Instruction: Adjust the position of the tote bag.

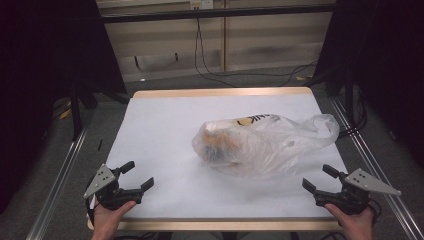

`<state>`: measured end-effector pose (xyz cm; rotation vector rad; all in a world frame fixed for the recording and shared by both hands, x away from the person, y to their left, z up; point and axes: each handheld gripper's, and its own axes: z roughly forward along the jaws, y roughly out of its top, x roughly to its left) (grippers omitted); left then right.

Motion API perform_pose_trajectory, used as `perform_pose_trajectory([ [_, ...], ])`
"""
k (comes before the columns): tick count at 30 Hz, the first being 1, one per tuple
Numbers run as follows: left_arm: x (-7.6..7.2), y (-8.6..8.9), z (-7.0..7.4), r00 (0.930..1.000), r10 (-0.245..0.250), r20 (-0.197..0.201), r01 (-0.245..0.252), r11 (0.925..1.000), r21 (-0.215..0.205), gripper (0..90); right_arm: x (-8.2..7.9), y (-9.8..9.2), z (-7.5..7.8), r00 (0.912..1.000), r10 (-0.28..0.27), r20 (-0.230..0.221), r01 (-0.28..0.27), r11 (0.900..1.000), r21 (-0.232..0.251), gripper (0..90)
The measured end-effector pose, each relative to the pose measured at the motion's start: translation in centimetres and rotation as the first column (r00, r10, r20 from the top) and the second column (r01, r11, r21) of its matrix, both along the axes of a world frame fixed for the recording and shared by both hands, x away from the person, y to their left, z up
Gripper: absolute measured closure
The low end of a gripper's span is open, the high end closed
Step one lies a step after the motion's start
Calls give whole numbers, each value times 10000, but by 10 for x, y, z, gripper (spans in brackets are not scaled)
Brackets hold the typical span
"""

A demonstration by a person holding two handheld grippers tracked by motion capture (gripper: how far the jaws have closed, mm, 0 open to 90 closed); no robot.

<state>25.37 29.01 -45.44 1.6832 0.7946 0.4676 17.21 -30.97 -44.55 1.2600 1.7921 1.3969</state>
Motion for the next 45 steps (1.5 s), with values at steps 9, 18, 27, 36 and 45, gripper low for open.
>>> perform_pose_trajectory([
  [9,1,-4,0,9987,-424,-273,442,9967,685,114,0,1,0,9987,410,-287,-415,9990,-193,202],
  [18,0,-18,2,9935,-1040,-462,1072,9916,730,213,2,1,-1,9960,714,-533,-724,9972,-168,242],
  [27,-1,-34,9,9803,-1924,-443,1953,9780,734,287,2,3,0,9947,799,-647,-818,9963,-267,252],
  [36,0,-50,20,9650,-2563,-555,2601,9625,769,354,2,6,0,9919,1057,-703,-1080,9938,-284,258],
  [45,-3,-69,33,9364,-3426,-761,3490,9319,991,440,3,5,0,9911,1077,-786,-1101,9936,-266,249],
])
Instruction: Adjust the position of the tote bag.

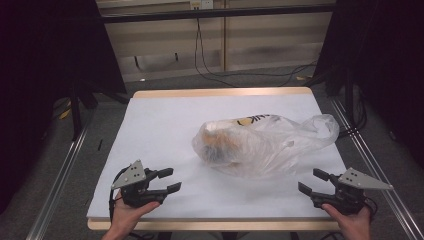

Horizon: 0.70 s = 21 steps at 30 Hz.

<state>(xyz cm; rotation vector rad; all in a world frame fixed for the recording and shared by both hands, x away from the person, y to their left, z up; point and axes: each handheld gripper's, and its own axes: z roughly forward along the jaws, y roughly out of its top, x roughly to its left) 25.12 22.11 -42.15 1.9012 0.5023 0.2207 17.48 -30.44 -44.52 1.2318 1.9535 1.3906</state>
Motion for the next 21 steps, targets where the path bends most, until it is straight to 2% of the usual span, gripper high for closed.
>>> perform_pose_trajectory([
  [7,4,-17,12,9979,-633,132,632,9980,27,482,0,0,0,10000,11,-8,-11,10000,34,249],
  [11,5,-25,14,9967,-786,189,785,9969,46,488,-1,1,1,10000,66,43,-66,10000,50,275],
  [12,6,-27,15,9958,-878,255,874,9961,152,488,-1,1,1,10000,87,47,-87,9999,86,296],
  [16,15,-39,21,9950,-924,372,921,9957,97,487,5,5,10,9987,395,336,-391,9992,-115,411],
  [17,15,-39,21,9950,-924,372,921,9957,97,487,5,5,10,9987,395,336,-391,9992,-115,411],
  [18,17,-42,23,9948,-919,430,916,9957,106,486,6,6,17,9970,537,564,-535,9986,-52,451],
  [20,20,-45,25,9938,-1000,494,999,9950,37,486,7,7,21,9963,600,617,-596,9982,-83,474],
  [21,23,-50,27,9940,-976,491,981,9951,-86,486,9,8,26,9944,783,710,-772,9968,-184,512],
])
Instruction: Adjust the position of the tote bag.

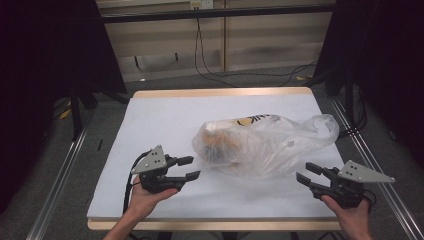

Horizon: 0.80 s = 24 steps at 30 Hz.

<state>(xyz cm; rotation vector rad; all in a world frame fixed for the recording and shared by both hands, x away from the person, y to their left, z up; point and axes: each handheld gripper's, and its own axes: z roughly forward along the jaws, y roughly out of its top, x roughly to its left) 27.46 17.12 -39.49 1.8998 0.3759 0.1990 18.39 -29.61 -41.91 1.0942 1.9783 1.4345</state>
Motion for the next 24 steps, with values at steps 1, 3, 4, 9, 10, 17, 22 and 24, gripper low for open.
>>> perform_pose_trajectory([
  [1,1,-1,0,10000,-26,-7,26,10000,-14,485,1,1,3,10000,66,21,-66,10000,-14,545],
  [3,4,-4,1,9999,-147,-61,147,9999,-66,481,5,3,7,9999,131,68,-130,9998,-131,570],
  [4,4,-4,1,9999,-147,-61,147,9999,-66,480,5,3,7,9999,131,68,-130,9998,-131,570],
  [9,15,-6,4,10000,59,-12,-59,9998,207,453,26,7,23,9986,440,296,-437,9990,-109,495],
  [10,16,-5,4,9999,112,-27,-112,9999,125,445,29,7,26,9981,531,321,-532,9986,14,473],
  [17,17,9,-8,9977,638,-211,-634,9978,165,399,50,13,41,9949,968,299,-968,9953,-24,340],
  [22,18,13,-16,9965,741,-393,-729,9969,301,369,64,17,35,9920,1260,6,-1260,9920,27,300],
  [24,18,13,-16,9957,831,-415,-817,9960,358,364,67,18,33,9917,1283,-44,-1283,9917,30,299],
])
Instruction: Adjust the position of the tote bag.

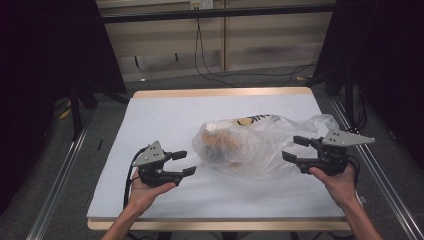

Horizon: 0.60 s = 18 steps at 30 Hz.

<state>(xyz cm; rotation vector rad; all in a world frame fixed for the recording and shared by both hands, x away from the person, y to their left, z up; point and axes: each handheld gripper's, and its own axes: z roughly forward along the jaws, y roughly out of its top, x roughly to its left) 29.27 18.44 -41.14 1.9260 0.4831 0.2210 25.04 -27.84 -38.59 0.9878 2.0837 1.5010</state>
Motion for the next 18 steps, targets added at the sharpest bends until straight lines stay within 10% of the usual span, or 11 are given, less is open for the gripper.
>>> perform_pose_trajectory([
  [18,0,-1,-2,10000,27,-38,-27,10000,-15,326,11,21,-5,9958,904,-136,-908,9952,-356,869],
])
